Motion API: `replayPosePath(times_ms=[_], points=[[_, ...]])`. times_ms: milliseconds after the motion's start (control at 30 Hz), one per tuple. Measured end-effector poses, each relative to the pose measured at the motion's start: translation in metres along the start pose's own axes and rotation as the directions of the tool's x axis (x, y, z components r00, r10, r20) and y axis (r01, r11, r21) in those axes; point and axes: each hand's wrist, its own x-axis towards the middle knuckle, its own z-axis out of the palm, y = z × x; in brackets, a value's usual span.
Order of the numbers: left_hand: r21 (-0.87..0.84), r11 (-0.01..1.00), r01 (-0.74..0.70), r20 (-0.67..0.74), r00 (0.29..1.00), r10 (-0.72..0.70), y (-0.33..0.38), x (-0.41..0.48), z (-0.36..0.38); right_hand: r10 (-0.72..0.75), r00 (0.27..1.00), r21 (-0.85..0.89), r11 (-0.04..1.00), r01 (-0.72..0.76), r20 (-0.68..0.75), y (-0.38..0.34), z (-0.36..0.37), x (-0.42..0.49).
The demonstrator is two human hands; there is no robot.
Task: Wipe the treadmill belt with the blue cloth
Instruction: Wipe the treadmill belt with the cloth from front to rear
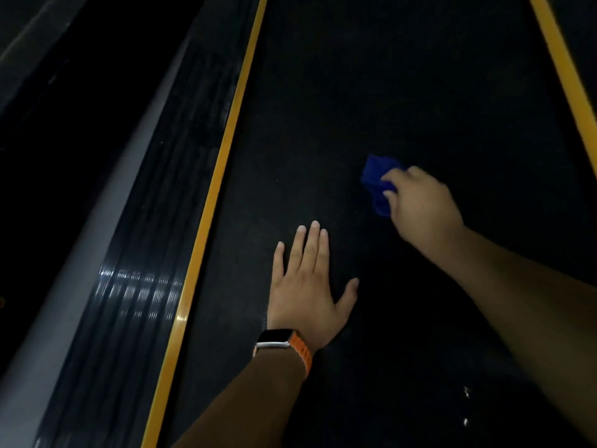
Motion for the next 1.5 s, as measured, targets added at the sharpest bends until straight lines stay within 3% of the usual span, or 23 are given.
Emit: replayPosePath(times_ms=[67, 200, 267, 400, 500, 700, 1067, 1200, 1333, 1467, 1500], points=[[0.011, 1.000, 0.002, 0.011, 1.000, -0.002, -0.001, 0.000, 0.000, 0.058, 0.998, -0.080, 0.995, -0.059, -0.019, -0.015, 0.009, -0.012], [0.002, 1.000, 0.016, 0.031, 0.999, -0.016, -0.002, 0.001, -0.001, -0.259, 0.954, 0.020, 0.966, 0.259, 0.154, -0.033, 0.005, -0.069], [-0.005, 1.000, 0.014, 0.044, 0.999, -0.014, 0.000, 0.001, -0.002, -0.320, 0.931, 0.045, 0.947, 0.318, 0.174, -0.022, 0.003, -0.056], [-0.002, 1.000, 0.016, 0.045, 0.999, -0.016, -0.001, 0.001, -0.002, -0.139, 0.990, 0.076, 0.987, 0.139, -0.006, -0.019, 0.010, 0.005], [-0.005, 1.000, 0.016, 0.032, 0.999, -0.016, -0.001, 0.002, -0.002, -0.062, 0.997, 0.018, 0.998, 0.063, -0.044, -0.027, 0.021, 0.017], [0.013, 1.000, 0.018, 0.031, 0.999, -0.019, -0.001, 0.000, 0.002, -0.084, 0.988, 0.005, 0.996, 0.085, -0.129, -0.025, 0.032, 0.012], [0.006, 1.000, -0.011, -0.026, 1.000, 0.011, -0.004, 0.003, 0.007, -0.046, 0.985, -0.005, 0.999, 0.046, -0.168, -0.034, 0.030, 0.008], [-0.036, 0.998, -0.042, -0.025, 0.999, 0.041, -0.004, 0.000, 0.003, 0.004, 0.993, -0.034, 0.999, -0.008, -0.121, -0.041, 0.030, 0.003], [-0.022, 0.983, -0.184, -0.033, 0.982, 0.183, -0.065, 0.006, -0.018, -0.154, 0.984, 0.044, 0.986, 0.158, -0.092, -0.056, 0.027, -0.045], [0.170, 0.978, -0.124, 0.014, 0.992, 0.124, -0.128, 0.019, -0.036, -0.326, 0.935, 0.090, 0.945, 0.316, 0.139, -0.062, 0.016, -0.078], [0.192, 0.973, -0.132, 0.034, 0.991, 0.128, -0.129, 0.019, -0.035, -0.348, 0.927, 0.079, 0.937, 0.340, 0.138, -0.059, 0.014, -0.066]])
